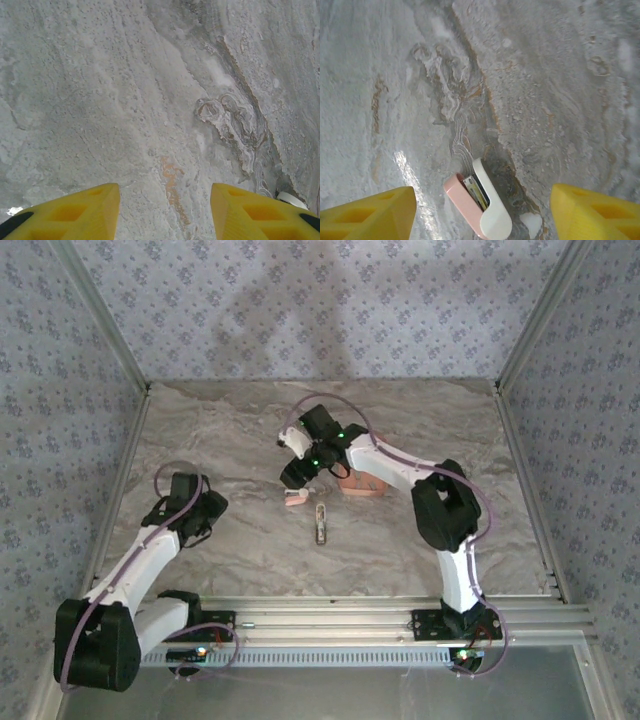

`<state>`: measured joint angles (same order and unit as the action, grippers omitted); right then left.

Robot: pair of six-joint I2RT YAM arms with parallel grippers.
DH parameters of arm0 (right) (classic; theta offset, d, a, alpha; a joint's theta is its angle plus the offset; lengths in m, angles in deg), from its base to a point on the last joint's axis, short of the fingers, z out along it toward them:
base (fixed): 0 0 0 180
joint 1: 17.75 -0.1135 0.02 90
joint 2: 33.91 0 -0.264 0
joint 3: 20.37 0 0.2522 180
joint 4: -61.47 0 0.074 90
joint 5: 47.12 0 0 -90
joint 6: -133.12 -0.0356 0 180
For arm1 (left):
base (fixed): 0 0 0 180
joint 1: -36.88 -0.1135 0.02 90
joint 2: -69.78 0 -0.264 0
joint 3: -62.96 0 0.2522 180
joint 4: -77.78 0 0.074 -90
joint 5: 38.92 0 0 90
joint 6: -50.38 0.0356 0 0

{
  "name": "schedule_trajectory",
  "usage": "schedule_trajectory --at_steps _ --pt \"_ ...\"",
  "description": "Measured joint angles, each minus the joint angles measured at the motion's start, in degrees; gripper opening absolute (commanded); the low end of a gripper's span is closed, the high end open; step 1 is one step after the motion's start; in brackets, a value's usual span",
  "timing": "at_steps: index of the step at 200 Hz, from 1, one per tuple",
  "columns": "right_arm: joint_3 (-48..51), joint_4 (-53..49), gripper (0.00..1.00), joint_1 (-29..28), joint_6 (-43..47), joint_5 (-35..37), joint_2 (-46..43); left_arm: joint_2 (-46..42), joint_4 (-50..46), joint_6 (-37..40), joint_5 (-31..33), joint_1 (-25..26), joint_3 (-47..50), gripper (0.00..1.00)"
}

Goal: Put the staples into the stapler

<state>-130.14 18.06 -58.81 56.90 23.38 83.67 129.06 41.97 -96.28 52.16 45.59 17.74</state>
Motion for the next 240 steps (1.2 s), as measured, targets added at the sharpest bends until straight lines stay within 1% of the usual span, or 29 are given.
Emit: schedule_trajectory --at_steps 24,51,70,105,158,186,212,223,232,240 --pt "-2.51 -4.42 0.78 -0.70 8.00 -1.40 2.86 1.33 0.39 0.48 -1.38 -0.85 0.00 0.52" --pt "-2.51 -8.81 0.79 -1.60 17.22 -2.05 3.34 2.12 1.05 0.66 -1.99 -0.85 0.00 0.52" --pt "-2.51 -10.45 0.80 -2.14 21.86 -1.99 3.61 2.80 1.38 0.68 -2.38 -0.90 0.00 0.52" --pt "-3.23 -11.96 0.81 -2.62 26.34 -0.96 6.01 4.48 1.84 0.66 -3.26 -0.90 0.00 0.52" --pt "-5.86 -12.44 0.80 -2.78 29.40 0.74 8.90 4.96 2.58 0.66 -3.91 -0.90 0.00 0.52" --pt "-6.32 -13.05 0.76 -2.97 30.53 1.20 10.91 4.96 2.64 0.63 -4.13 -0.90 0.00 0.52" --pt "-7.04 -13.99 0.70 -2.97 31.34 1.70 12.48 5.07 2.78 0.63 -4.31 -0.90 0.00 0.51" --pt "-7.76 -14.49 0.66 -2.97 31.65 1.92 12.68 5.35 2.82 0.63 -4.33 -0.90 0.00 0.51" --pt "-8.13 -14.80 0.60 -2.97 31.85 1.99 12.85 5.64 2.82 0.63 -4.35 -0.90 0.00 0.51" --pt "-8.41 -15.02 0.56 -2.97 32.28 2.21 13.00 5.79 2.82 0.63 -4.50 -0.90 0.00 0.51"
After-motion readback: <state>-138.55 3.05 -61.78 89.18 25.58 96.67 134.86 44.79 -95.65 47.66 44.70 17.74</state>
